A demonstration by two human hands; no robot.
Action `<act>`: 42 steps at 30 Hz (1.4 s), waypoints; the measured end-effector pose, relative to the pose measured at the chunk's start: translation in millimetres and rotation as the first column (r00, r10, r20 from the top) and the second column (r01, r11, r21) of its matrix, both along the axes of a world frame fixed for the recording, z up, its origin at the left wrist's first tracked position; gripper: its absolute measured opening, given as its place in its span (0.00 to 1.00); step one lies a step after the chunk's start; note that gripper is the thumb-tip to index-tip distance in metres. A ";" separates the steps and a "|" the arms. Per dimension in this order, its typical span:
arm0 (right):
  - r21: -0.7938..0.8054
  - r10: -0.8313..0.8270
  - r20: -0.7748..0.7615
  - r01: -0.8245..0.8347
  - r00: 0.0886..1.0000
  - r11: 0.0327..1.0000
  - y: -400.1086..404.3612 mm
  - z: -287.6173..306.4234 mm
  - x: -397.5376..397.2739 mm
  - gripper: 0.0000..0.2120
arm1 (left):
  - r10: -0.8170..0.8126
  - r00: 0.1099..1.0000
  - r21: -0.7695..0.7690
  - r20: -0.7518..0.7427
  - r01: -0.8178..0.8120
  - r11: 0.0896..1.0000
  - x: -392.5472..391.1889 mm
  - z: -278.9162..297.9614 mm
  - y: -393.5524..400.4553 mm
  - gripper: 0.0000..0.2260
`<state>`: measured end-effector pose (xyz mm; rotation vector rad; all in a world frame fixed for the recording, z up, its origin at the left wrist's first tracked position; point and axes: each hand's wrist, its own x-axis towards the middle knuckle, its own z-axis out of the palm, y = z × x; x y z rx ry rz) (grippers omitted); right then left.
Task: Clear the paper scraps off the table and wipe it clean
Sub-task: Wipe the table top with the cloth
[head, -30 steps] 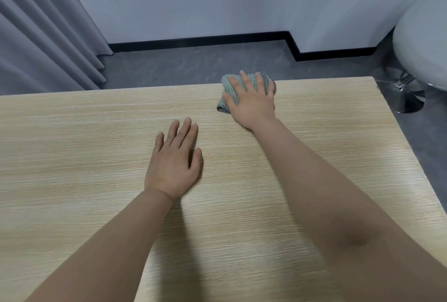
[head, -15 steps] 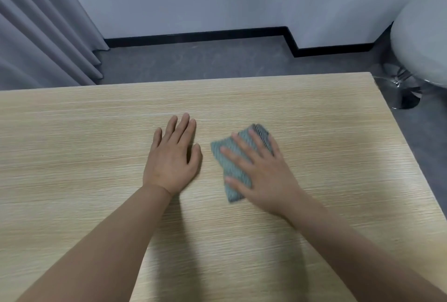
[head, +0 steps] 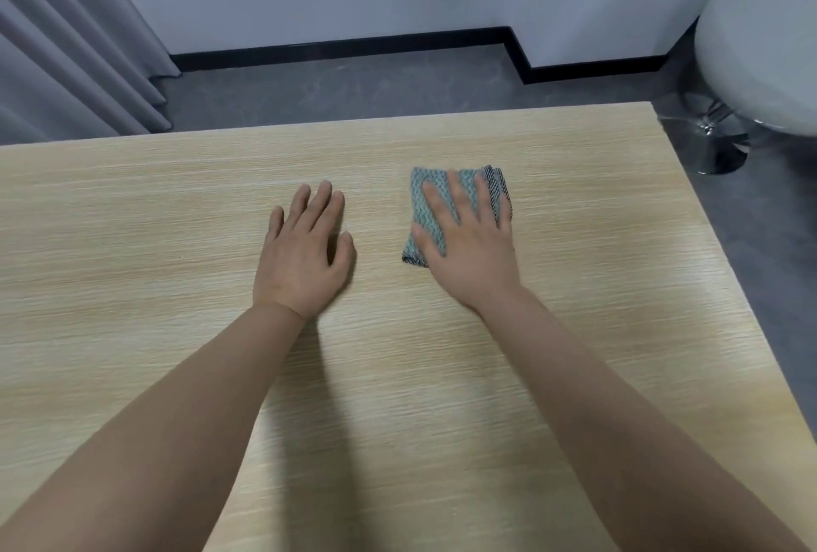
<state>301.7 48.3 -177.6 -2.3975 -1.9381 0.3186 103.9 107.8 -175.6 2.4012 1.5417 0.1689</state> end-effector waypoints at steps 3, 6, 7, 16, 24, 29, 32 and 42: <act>-0.005 0.018 -0.012 -0.018 1.000 1.000 -41.4 -0.1 -14.5 0.29 | -0.005 1.000 0.005 0.024 0.004 1.000 -0.6 1.6 -1.2 0.27; -0.016 0.036 -0.004 -0.036 0.999 0.999 -80.3 -0.2 -26.6 0.29 | -0.015 1.000 0.003 0.024 0.015 1.000 -1.8 4.1 -3.0 0.26; -0.014 0.043 0.003 -0.043 0.999 0.999 -92.7 -0.5 -30.1 0.29 | -0.018 1.000 0.001 0.021 0.018 1.000 -2.4 4.8 -3.7 0.26; -0.078 0.103 -0.029 -0.105 0.994 0.991 -108.6 7.7 -19.0 0.30 | -0.051 0.998 -0.108 -0.027 0.048 0.993 -7.2 15.7 -33.2 0.23; -0.133 0.013 -0.019 -0.016 1.000 0.991 -47.3 10.7 20.6 0.30 | -0.088 0.995 -0.148 -0.053 0.080 0.986 -22.4 18.9 -86.1 0.24; -0.097 -0.065 -0.030 0.062 0.997 0.993 -59.0 8.9 3.5 0.28 | -0.098 0.994 -0.174 -0.049 0.088 0.981 -29.0 19.2 -106.7 0.24; -0.095 -0.037 -0.019 0.035 0.999 0.995 -91.3 8.7 -13.2 0.28 | -0.097 0.993 -0.173 -0.065 0.085 0.981 -31.4 20.4 -117.8 0.24; -0.126 0.101 -0.027 -0.104 0.995 0.987 -169.7 9.8 -31.4 0.29 | -0.083 0.992 -0.212 -0.094 0.061 0.975 -33.0 22.2 -140.9 0.25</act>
